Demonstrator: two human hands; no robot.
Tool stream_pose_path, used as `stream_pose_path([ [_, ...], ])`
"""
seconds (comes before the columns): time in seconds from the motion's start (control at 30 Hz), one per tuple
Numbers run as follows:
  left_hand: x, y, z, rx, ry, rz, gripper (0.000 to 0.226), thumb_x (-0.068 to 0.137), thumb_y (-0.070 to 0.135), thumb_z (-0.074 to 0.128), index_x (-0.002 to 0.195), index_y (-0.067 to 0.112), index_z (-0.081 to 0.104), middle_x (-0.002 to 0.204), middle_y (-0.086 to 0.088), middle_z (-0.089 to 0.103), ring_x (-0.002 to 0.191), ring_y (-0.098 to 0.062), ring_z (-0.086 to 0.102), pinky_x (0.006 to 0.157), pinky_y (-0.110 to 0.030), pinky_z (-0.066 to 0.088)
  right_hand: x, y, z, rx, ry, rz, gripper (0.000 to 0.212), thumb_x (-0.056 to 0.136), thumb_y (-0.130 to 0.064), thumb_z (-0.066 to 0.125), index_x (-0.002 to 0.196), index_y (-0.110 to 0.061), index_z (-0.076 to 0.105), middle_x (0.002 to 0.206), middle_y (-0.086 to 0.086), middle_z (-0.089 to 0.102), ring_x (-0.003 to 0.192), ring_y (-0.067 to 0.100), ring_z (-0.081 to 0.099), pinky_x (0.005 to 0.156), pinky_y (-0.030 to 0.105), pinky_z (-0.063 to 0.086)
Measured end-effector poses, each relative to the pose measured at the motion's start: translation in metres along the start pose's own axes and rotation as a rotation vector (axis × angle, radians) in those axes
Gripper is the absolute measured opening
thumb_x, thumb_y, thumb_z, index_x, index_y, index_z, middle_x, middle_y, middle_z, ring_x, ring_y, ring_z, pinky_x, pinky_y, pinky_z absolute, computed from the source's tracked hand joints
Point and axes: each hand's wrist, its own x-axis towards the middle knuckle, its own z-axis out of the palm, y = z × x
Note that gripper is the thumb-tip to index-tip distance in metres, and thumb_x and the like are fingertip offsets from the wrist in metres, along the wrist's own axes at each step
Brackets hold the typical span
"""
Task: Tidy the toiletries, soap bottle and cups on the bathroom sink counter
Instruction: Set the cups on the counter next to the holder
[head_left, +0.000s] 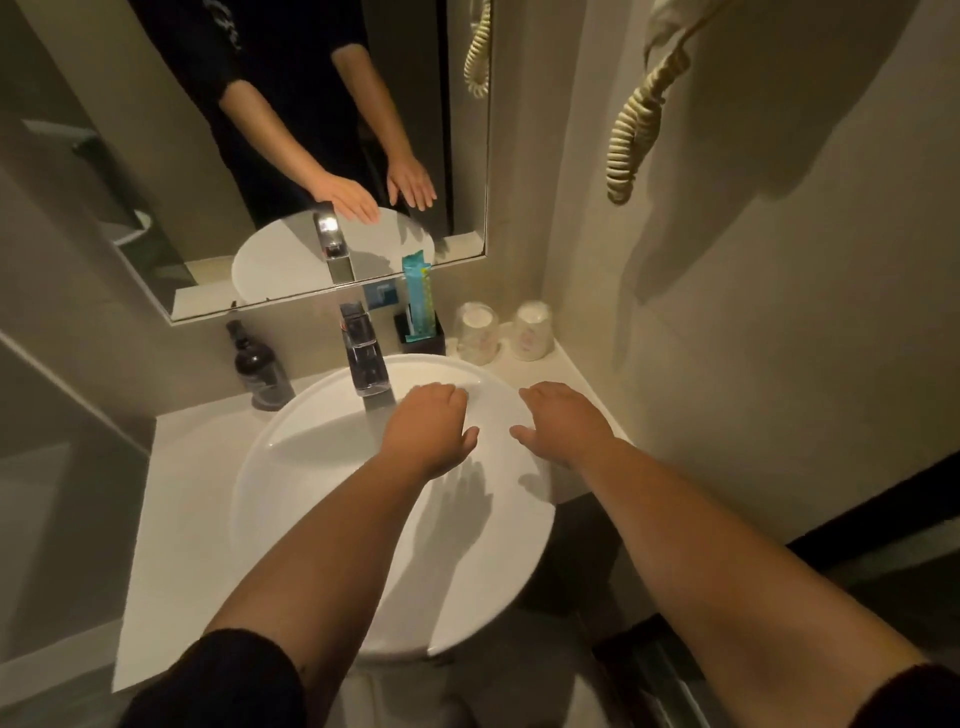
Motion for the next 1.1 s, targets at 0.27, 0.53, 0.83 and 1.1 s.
stream_pose_path([
  [0.27,0.064,-0.021,0.023,-0.038,-0.055,0.066,0.036,0.089,0.045,0.045,0.106,0.014,0.053,0.106,-0.006,0.059,0.100,-0.026,0.052,0.089,-0.037,0.042,0.052,0.019,0.010,0.029,-0.041,0.089,0.064,0.091,-0.051,0.049,0.143,-0.015,0.039,0.143,0.006,0.048,0.131,0.026,0.044,0.108,0.039,0.038],
  [0.53,0.101,-0.040,0.059,-0.079,-0.088,0.056,0.047,0.091,0.041,0.047,0.127,0.010,0.050,0.133,-0.011,0.053,0.123,-0.028,0.045,0.105,-0.038,0.036,0.107,0.038,0.019,0.059,-0.073,0.064,0.060,0.091,-0.049,0.051,0.139,-0.015,0.042,0.139,0.007,0.050,0.128,0.026,0.046,0.105,0.038,0.038],
  [0.83,0.133,-0.074,0.100,-0.010,-0.075,0.150,0.065,0.094,0.050,0.042,0.142,0.007,0.039,0.149,-0.014,0.039,0.139,-0.032,0.033,0.115,-0.044,0.024,0.203,0.060,-0.005,0.046,0.042,-0.161,0.062,0.090,-0.046,0.057,0.142,-0.017,0.041,0.142,0.008,0.049,0.130,0.028,0.044,0.105,0.037,0.036],
  [1.1,0.136,-0.079,0.123,0.037,-0.025,0.192,0.065,0.094,0.050,0.040,0.141,0.004,0.043,0.145,-0.015,0.046,0.136,-0.032,0.040,0.114,-0.047,0.024,0.286,0.040,0.004,-0.135,-0.109,-0.328,0.086,0.083,-0.041,0.070,0.151,-0.019,0.023,0.150,0.008,0.036,0.130,0.031,0.043,0.104,0.039,0.039],
])
